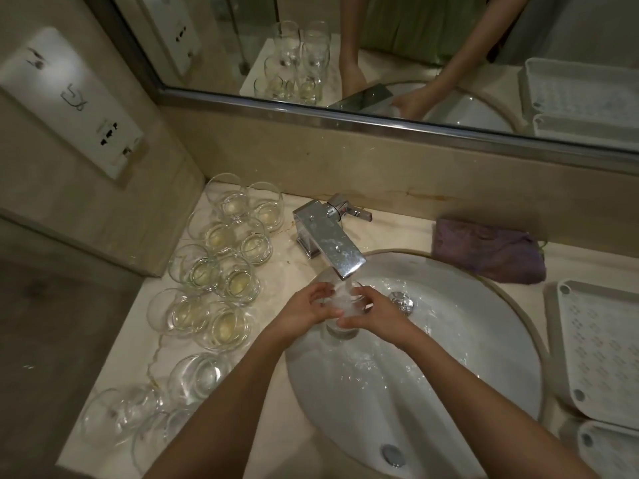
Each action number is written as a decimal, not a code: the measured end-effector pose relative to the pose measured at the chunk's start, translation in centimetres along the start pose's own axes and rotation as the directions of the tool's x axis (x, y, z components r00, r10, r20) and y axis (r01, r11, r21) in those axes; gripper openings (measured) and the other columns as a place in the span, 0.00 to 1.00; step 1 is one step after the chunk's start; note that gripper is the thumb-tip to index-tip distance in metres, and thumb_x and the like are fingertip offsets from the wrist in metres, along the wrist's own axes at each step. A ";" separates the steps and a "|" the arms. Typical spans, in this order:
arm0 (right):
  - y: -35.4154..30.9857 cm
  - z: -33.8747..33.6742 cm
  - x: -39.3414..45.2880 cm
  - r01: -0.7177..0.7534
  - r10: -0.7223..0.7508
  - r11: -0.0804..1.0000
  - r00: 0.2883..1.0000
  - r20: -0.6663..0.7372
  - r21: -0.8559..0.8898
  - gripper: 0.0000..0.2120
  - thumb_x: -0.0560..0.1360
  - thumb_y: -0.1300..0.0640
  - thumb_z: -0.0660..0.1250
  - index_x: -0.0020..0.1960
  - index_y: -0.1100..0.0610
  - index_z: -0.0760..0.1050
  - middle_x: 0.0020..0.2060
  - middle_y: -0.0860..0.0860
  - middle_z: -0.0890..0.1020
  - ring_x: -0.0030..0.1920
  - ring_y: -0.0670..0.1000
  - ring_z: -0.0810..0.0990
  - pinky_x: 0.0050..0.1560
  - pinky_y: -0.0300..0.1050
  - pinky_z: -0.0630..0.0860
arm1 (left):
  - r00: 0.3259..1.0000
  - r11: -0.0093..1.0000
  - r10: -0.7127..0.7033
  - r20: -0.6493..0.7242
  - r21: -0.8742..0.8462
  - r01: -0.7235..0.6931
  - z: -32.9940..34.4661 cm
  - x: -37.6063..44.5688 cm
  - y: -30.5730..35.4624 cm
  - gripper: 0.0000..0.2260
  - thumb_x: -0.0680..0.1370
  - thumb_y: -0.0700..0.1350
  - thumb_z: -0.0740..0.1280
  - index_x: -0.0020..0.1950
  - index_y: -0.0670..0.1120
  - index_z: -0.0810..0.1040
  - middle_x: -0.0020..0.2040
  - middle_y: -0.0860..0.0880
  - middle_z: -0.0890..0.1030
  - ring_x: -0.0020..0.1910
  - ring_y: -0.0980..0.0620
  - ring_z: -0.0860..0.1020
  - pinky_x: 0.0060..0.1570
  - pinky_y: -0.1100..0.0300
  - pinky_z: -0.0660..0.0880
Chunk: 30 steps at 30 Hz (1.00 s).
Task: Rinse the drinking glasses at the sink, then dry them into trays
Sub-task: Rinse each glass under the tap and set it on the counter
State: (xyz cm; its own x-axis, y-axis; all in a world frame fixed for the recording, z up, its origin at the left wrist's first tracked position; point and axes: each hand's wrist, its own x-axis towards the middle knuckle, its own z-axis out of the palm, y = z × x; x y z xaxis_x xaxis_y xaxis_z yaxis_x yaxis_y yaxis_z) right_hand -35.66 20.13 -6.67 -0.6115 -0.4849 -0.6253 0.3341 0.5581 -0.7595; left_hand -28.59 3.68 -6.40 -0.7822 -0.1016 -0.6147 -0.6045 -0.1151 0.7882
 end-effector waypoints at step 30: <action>-1.2 0.2 -0.3 0.148 -0.153 0.987 0.986 -0.064 -0.067 0.26 0.64 0.57 0.80 0.56 0.49 0.70 0.47 0.43 0.77 0.43 0.42 0.77 0.41 0.32 0.74 | 1.000 0.992 0.001 0.007 -0.128 0.000 -0.3 -0.1 0.3 0.29 0.67 0.37 0.76 0.67 0.43 0.71 0.64 0.44 0.77 0.58 0.48 0.79 0.59 0.52 0.77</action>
State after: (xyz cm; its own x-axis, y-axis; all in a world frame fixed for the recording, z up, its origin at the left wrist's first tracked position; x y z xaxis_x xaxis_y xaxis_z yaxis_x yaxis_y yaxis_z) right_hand -35.72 19.50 -5.64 -0.6998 -0.5203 -0.4894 0.1909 0.5239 -0.8301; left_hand -28.62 3.33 -6.12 -0.7835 -0.0950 -0.6140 -0.5805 -0.2403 0.7780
